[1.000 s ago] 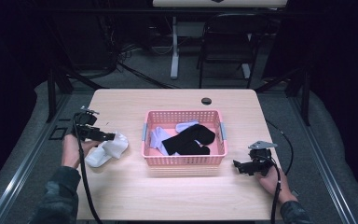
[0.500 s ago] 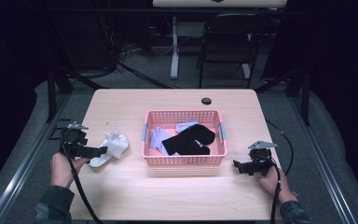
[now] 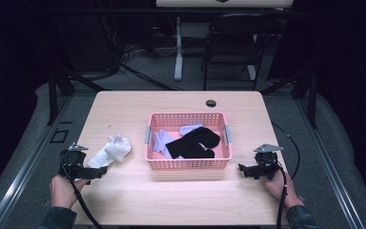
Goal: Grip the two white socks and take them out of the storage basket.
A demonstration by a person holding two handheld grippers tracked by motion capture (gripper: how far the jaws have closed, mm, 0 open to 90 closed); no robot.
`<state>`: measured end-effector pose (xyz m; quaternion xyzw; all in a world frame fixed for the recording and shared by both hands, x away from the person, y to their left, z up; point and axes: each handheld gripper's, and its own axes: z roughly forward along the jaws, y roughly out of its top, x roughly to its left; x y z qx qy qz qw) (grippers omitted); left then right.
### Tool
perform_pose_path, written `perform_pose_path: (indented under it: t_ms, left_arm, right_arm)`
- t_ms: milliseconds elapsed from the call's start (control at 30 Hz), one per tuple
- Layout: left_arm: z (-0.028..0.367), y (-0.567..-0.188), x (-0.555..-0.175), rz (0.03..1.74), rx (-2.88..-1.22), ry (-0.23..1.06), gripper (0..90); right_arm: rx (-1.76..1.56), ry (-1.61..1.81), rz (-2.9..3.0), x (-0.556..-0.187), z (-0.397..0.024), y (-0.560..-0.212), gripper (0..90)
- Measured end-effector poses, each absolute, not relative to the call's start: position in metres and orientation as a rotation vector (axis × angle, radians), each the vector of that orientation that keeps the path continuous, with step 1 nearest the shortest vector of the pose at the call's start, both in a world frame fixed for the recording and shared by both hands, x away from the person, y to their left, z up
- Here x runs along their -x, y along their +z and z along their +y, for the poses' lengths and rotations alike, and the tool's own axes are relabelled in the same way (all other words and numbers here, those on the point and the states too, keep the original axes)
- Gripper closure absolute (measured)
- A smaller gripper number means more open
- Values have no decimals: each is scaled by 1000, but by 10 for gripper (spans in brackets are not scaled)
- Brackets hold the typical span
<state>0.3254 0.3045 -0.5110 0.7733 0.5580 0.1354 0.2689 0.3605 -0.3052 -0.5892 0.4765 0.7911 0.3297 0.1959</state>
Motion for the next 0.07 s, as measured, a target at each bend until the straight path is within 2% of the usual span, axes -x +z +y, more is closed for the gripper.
perform_pose_path:
  t_ms: [67]
  left_arm:
    - [305,-511,-326,1508,-2078,369,1]
  right_arm:
    - [-1336,923,2218,-360,-305,-589,0]
